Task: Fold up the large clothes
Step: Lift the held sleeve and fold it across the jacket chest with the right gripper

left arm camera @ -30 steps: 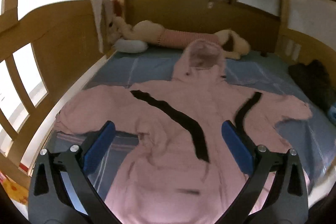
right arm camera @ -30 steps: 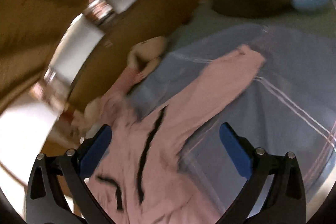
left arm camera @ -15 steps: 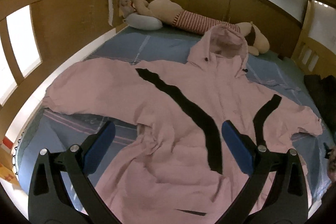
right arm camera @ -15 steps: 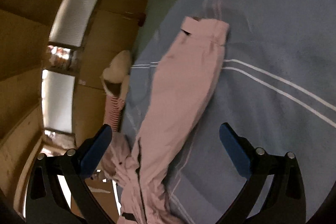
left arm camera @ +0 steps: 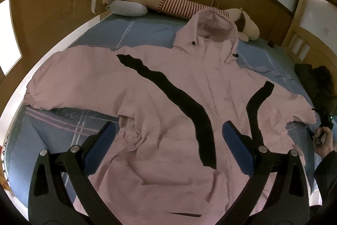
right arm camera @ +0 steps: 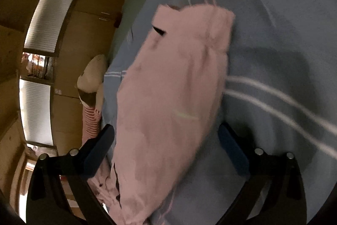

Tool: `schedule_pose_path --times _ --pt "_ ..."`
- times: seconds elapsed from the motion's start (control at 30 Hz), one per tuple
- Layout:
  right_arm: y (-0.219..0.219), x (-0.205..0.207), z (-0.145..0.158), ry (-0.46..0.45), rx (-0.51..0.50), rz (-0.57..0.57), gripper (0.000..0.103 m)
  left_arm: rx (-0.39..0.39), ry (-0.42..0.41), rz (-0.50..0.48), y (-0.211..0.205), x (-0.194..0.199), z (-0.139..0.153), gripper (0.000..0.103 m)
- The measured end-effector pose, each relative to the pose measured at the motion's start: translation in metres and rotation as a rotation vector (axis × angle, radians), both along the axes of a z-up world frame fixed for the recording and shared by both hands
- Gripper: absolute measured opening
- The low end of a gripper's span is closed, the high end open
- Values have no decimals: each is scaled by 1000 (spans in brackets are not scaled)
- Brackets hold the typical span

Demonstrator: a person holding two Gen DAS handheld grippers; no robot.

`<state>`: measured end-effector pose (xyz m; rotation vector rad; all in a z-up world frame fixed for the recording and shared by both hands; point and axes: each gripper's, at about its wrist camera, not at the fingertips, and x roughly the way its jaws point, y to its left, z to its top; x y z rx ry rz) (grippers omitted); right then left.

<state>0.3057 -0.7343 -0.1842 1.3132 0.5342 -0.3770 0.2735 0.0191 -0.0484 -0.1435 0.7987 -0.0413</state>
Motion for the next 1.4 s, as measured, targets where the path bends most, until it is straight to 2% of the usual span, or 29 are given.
schedule_pose_path --times 0.17,0.27,0.33,0.37,0.4,0.43,0.53,0.67,0.83,0.9,1.0,1.1,1.23,1.4 --pt "-12 24 -2 -14 -13 16 100 -8 3 19 7 3 -2 101" --pt "-15 33 -3 -20 -15 2 88 -10 0 24 8 3 -2 101" --pt "-14 35 -5 30 -32 -36 64 1 -2 26 6 4 -3 101" --pt "-13 35 -9 56 -36 -50 40 4 0 24 5 4 -4 101" --pt "-13 34 -12 52 -35 -59 30 9 3 23 4 6 -5 101" --pt "-13 33 -12 38 -36 -60 22 13 3 25 5 4 -6 101" --pt "-14 29 -5 -2 -42 -68 8 18 2 31 7 5 -6 101" --pt "0 30 38 -60 -153 -84 6 10 -8 51 12 4 -4 101" --pt "40 28 114 -130 -339 -68 5 6 -24 73 20 1 2 101" --pt "54 24 135 -166 -373 -62 5 7 -33 82 23 -1 5 101" --pt "87 22 176 -224 -429 -34 5 -14 -42 98 32 -3 9 101" --pt "136 23 217 -270 -530 8 5 -32 -45 109 38 -3 13 101" --pt "200 37 251 -291 -626 55 5 -27 -74 121 43 -5 21 101" --pt "276 59 274 -285 -729 160 5 -51 -63 140 56 -1 22 101"
